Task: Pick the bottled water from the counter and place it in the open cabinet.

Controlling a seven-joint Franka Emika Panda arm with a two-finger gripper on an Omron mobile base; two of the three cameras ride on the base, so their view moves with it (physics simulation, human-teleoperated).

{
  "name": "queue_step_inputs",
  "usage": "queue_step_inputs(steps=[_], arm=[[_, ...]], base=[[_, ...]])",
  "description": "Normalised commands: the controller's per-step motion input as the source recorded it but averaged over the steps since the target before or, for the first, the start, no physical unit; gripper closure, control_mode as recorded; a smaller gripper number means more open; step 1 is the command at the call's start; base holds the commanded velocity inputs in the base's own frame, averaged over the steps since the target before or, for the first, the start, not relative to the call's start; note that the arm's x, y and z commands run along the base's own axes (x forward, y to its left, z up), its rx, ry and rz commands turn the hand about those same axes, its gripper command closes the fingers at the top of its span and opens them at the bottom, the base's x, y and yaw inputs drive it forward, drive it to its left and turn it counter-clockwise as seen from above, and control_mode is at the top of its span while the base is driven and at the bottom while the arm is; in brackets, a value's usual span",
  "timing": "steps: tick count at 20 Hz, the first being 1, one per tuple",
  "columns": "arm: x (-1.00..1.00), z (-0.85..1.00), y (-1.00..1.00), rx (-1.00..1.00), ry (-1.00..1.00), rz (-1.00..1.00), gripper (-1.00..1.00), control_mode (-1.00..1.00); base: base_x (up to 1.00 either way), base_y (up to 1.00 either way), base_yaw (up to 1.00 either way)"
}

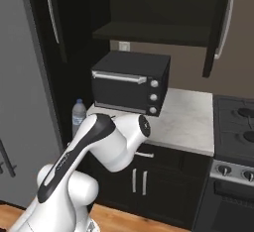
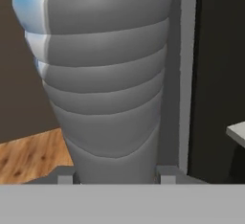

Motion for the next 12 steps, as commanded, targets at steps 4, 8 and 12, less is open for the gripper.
queue_step_inputs(steps=[4,8,12], arm=[[0.00,0.00,0.00,0.00,0.00,0.00,1.00,1.00],[0.00,0.00,0.00,0.00,0.00,0.00,1.00,1.00],[0.00,0.00,0.00,0.00,0.00,0.00,1.00,1.00]], base=[[0.65,-0.01,-0.03],[0.60,-0.14,0.00],[0.45,-0.34,0.00]])
